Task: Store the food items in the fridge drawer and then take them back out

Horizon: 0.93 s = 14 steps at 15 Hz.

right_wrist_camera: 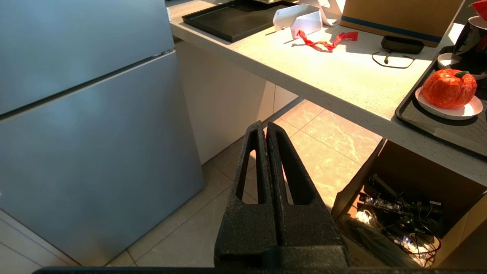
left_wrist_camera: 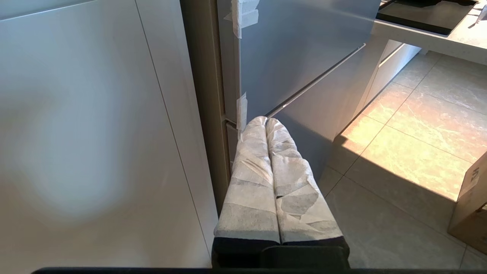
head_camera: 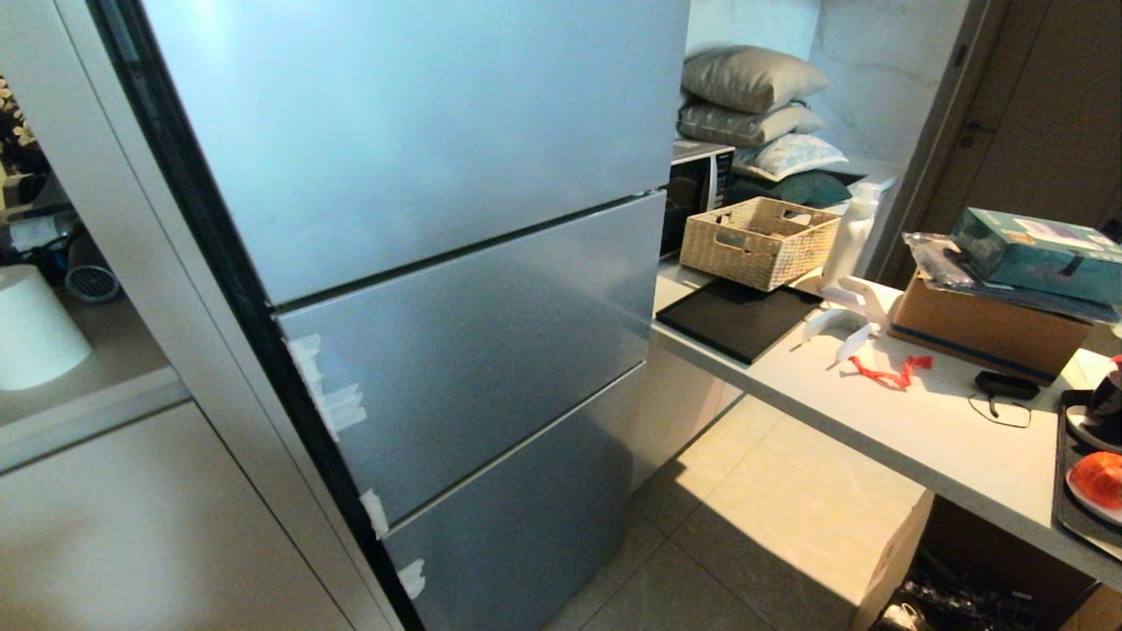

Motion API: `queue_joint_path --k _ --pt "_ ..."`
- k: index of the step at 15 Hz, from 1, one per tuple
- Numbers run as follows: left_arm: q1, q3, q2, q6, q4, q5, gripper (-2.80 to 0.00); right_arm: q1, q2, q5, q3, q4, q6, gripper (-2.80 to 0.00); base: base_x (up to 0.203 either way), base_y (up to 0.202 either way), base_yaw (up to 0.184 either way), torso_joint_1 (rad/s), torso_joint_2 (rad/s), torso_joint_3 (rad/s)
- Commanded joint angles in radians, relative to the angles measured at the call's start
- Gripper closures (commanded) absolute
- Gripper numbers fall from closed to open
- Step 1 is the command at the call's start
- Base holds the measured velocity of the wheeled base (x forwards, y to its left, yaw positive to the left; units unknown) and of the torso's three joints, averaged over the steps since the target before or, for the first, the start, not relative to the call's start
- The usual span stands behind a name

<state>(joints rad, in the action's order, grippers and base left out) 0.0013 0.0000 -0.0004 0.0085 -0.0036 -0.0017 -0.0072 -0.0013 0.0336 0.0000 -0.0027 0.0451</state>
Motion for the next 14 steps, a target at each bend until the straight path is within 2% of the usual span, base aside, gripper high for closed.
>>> queue_joint_path --k 1,3,5,7,9,11,14 --pt "0.000 0.002 -0.001 -0.004 0.001 0.000 0.00 0.000 0.001 0.000 0.000 0.000 0.001 0.00 0.000 0.000 0.000 0.000 0.00 0.000" --pt "0.000 -0.012 -0.001 -0.009 -0.020 0.001 0.00 0.000 0.001 0.000 0.000 0.000 0.001 0.00 0.000 0.000 0.000 0.000 0.00 0.000" --pt "0.000 -0.102 0.007 -0.033 -0.010 0.000 0.00 0.000 0.001 0.000 0.000 0.000 0.001 0.00 0.000 0.000 0.000 0.000 0.00 0.000" --pt "0.000 -0.144 0.083 -0.052 -0.001 -0.003 0.00 0.000 0.001 0.000 0.000 0.000 0.001 0.00 0.000 0.000 0.000 0.000 0.00 0.000" --pt "-0.003 -0.176 0.198 -0.102 -0.023 -0.004 0.00 0.001 0.001 0.000 0.000 0.000 0.001 0.00 0.000 0.000 0.000 0.000 0.00 0.000" --pt "-0.006 -0.202 0.340 -0.168 -0.090 -0.004 0.00 0.000 0.001 0.000 0.000 0.000 0.001 0.00 0.000 0.000 0.000 0.000 0.00 0.000" --pt "-0.007 -0.220 0.595 -0.276 -0.307 -0.003 0.00 0.001 0.001 0.000 0.000 0.000 0.001 0.00 0.000 0.000 0.000 0.000 0.00 0.000"
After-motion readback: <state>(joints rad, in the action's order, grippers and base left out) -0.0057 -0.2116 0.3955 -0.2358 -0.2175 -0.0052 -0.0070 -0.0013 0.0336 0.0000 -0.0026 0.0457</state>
